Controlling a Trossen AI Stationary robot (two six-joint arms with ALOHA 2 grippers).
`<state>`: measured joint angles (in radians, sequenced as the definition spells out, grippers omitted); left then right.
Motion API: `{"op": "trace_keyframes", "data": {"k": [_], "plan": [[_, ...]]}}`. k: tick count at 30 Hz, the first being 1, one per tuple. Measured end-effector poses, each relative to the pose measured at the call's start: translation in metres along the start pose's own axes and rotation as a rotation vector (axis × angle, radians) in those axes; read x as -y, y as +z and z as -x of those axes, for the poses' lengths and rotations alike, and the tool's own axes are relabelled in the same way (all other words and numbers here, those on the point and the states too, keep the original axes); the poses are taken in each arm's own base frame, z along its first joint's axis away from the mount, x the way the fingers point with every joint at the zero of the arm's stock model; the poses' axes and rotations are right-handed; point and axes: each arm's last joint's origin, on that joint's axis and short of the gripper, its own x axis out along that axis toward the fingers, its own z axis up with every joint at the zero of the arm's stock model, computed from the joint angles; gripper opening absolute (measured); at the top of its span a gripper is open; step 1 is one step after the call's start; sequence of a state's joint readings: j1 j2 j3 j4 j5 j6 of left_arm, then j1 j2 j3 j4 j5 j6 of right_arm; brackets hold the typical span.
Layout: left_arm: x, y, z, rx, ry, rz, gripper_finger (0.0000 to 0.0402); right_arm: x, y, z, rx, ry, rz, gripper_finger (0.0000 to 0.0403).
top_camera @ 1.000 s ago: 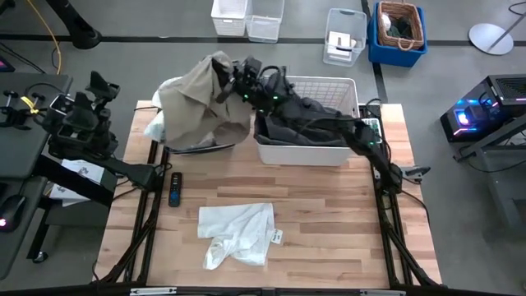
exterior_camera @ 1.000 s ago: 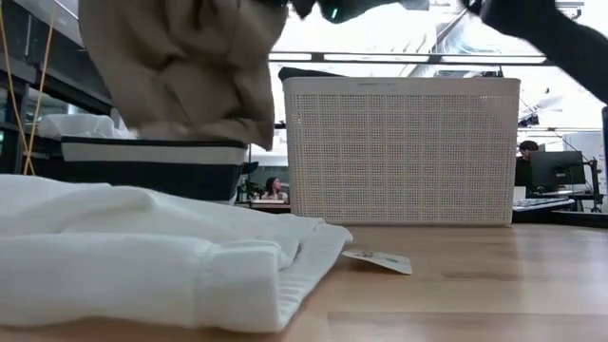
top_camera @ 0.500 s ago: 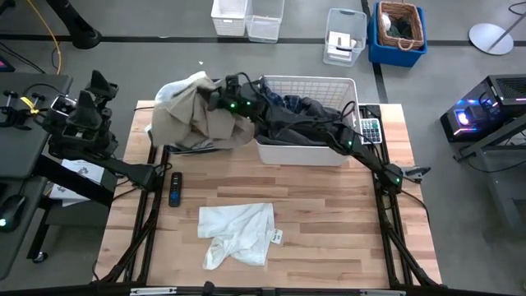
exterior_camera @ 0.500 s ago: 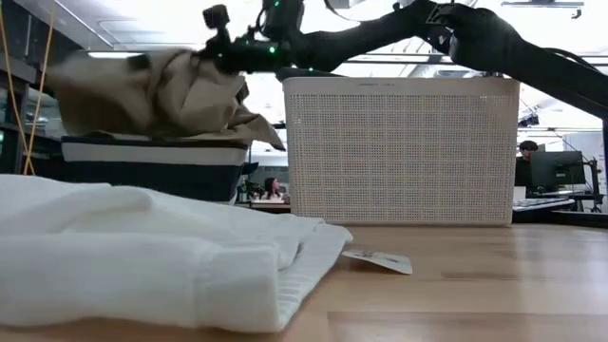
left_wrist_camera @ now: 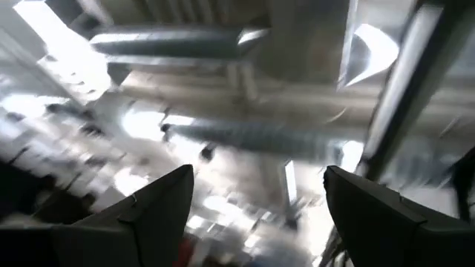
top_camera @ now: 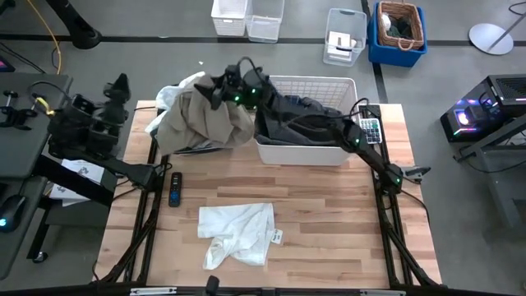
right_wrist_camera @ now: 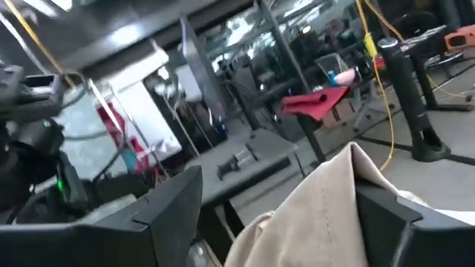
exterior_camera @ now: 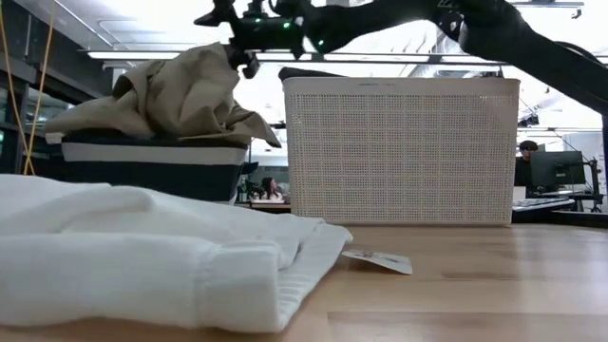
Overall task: Sort clothes
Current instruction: Put the brown short into the blue laundry organizer
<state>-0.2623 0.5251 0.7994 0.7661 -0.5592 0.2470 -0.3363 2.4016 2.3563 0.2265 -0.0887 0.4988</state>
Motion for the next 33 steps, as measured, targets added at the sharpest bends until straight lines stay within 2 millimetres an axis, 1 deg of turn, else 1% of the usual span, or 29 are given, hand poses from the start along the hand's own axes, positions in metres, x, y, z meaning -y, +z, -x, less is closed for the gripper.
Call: {"op": "trace_keyframes", "data": {"k": [3,5,7,8,11,13,14,16,18,20,23,25,26,28,29,31,33], "plan": [[-0.002,-0.014,0.001,-0.154,0.146,-0.035,0.0291,-0.003,0.026,0.011,-0.044,0.011,0.075,0.0267],[-0.002,-0.028,0.003,-0.287,0.229,-0.080,0.0288,-0.013,0.053,0.022,-0.039,0.006,0.151,0.0259],[-0.001,-0.041,0.003,-0.381,0.236,-0.130,0.0285,-0.025,0.082,0.038,-0.041,-0.004,0.245,0.0246],[0.000,-0.045,0.003,-0.405,0.237,-0.140,0.0284,-0.031,0.097,0.048,-0.050,-0.016,0.294,0.0239],[0.000,-0.050,-0.002,-0.429,0.266,-0.178,0.0280,-0.046,0.126,0.071,-0.059,-0.085,0.405,0.0216],[-0.001,-0.049,-0.007,-0.422,0.295,-0.221,0.0279,-0.052,0.138,0.078,-0.027,-0.095,0.379,0.0202],[-0.002,-0.048,-0.009,-0.415,0.305,-0.240,0.0278,-0.053,0.139,0.079,-0.021,-0.080,0.338,0.0197],[-0.003,-0.045,-0.013,-0.401,0.314,-0.251,0.0278,-0.052,0.136,0.077,-0.028,-0.061,0.259,0.0192],[-0.004,-0.043,-0.014,-0.394,0.307,-0.254,0.0278,-0.049,0.122,0.066,-0.024,-0.041,0.194,0.0192],[-0.004,-0.042,-0.015,-0.390,0.306,-0.262,0.0278,-0.045,0.099,0.050,-0.019,0.016,0.083,0.0198],[-0.005,-0.043,-0.013,-0.409,0.304,-0.268,0.0278,-0.040,0.055,0.023,0.021,0.133,-0.098,0.0213],[-0.005,-0.048,-0.011,-0.447,0.289,-0.257,0.0278,-0.034,0.029,0.011,0.044,0.181,-0.189,0.0223],[-0.005,-0.051,-0.010,-0.475,0.281,-0.250,0.0278,-0.030,0.020,0.007,0.041,0.186,-0.222,0.0228],[-0.006,-0.058,-0.005,-0.548,0.278,-0.241,0.0278,-0.018,0.010,0.003,0.026,0.163,-0.233,0.0236],[-0.007,-0.063,-0.002,-0.589,0.286,-0.239,0.0278,-0.013,0.009,0.003,0.011,0.137,-0.224,0.0239],[-0.010,-0.071,0.004,-0.673,0.314,-0.233,0.0278,-0.004,0.009,0.003,-0.021,0.095,-0.208,0.0241],[-0.014,-0.083,0.010,-0.756,0.380,-0.262,0.0278,0.003,0.015,0.005,-0.053,0.102,-0.200,0.0242]]}}
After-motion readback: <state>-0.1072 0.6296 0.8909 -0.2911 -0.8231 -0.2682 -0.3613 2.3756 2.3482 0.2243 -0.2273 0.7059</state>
